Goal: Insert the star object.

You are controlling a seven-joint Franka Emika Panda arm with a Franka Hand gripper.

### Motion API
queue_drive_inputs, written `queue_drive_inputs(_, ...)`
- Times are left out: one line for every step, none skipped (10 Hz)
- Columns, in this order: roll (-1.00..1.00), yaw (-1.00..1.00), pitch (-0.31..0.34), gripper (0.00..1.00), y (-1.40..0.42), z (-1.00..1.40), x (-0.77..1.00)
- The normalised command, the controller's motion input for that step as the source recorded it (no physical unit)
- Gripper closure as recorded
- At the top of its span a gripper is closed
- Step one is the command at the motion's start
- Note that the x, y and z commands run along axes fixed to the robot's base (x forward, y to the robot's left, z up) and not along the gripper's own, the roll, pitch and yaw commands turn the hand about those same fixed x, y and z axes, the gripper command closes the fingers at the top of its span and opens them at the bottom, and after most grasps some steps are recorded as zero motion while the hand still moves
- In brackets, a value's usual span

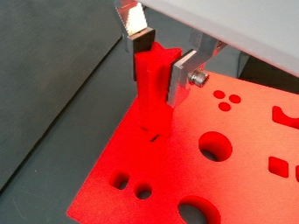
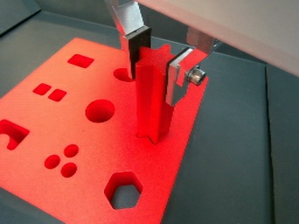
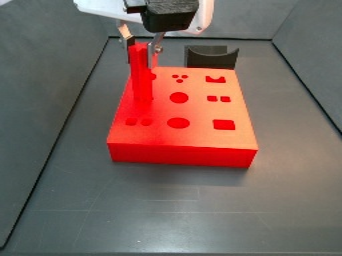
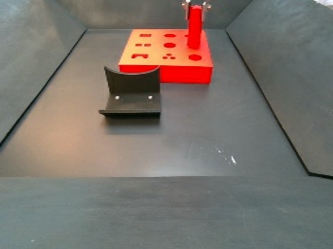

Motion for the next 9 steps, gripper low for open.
queue_drive_inputs(0.10,0.29,0.000,1.00,0.05,-0.11,0.06)
queue_drive_inputs(0.03,0.19,0.000,1.00,0.00,-0.09,0.05)
queue_drive_inputs(0.00,0.02,0.000,1.00,0.00,-0.05,0.00)
queue_drive_inputs(0.00,0.00,0.000,1.00,0.00,-0.06,0.02)
queue_drive_inputs(0.07,0.00,-0.054,1.00,-0.10,-0.49,0.00)
queue_drive_inputs(0.18,0.00,-0.003,1.00,-0.19,-0.59,0.11)
queue_drive_inputs(0.17,-0.06,-0.036,1.00,-0.16,-0.73,0.07)
queue_drive_inputs(0.17,-0.15,-0.054,1.00,-0.13,-0.82,0.21)
queue_drive_inputs(0.20,-0.16,-0.051,1.00,-0.10,-0.92,0.18)
